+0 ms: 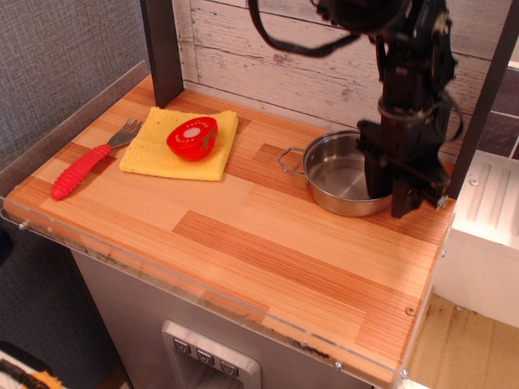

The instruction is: Move bowl to upper right corner

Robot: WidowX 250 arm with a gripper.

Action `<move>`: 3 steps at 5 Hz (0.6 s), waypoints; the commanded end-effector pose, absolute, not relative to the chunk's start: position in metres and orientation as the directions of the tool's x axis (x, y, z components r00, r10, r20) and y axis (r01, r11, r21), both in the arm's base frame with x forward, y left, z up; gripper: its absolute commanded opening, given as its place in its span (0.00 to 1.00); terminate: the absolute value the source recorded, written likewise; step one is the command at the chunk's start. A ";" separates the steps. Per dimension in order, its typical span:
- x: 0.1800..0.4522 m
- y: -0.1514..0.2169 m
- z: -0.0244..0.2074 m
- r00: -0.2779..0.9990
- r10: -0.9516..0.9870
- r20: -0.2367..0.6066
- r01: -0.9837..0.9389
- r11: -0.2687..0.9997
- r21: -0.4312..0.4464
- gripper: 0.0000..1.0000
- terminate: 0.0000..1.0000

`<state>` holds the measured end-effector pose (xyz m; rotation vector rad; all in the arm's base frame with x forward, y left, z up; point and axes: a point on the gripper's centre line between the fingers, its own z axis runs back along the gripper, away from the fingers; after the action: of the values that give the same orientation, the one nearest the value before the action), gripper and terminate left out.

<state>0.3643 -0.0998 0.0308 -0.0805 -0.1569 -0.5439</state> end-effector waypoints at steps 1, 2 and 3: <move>0.359 -0.061 0.098 0.838 -0.414 0.355 0.463 0.884 -0.063 1.00 0.00; 0.333 -0.031 0.108 0.890 -0.325 0.320 0.355 0.934 -0.038 1.00 0.00; 0.304 -0.004 0.103 0.934 -0.259 0.247 0.263 0.965 0.015 1.00 0.00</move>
<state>0.3058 -0.0073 0.0862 -0.0276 -0.1977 -0.2743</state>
